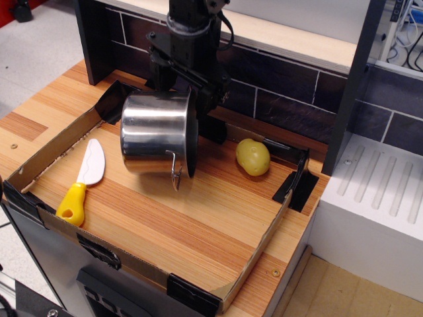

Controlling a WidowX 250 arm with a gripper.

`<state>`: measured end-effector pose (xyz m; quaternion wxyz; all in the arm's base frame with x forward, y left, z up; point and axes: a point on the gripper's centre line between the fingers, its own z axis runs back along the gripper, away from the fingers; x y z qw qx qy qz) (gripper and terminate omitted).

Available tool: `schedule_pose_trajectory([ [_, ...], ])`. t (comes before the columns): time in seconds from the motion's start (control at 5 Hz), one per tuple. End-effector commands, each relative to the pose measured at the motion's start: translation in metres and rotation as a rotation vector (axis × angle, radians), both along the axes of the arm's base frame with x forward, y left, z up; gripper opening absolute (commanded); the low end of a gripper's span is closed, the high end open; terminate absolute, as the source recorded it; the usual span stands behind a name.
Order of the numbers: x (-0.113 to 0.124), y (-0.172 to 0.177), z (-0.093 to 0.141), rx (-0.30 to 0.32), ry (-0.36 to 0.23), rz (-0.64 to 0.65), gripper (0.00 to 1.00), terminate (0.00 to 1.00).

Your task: Upright metal pot

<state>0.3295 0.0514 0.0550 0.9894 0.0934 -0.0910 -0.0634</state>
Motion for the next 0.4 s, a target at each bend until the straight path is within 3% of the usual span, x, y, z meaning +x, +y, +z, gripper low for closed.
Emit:
schedule_pose_trajectory([
  [0.0,-0.0022,-0.0046,0.0052,0.003,-0.037,-0.061,1.0,0.0],
  [0.2,-0.005,-0.0046,0.0068,0.0,-0.053,-0.068,0.0,0.0],
])
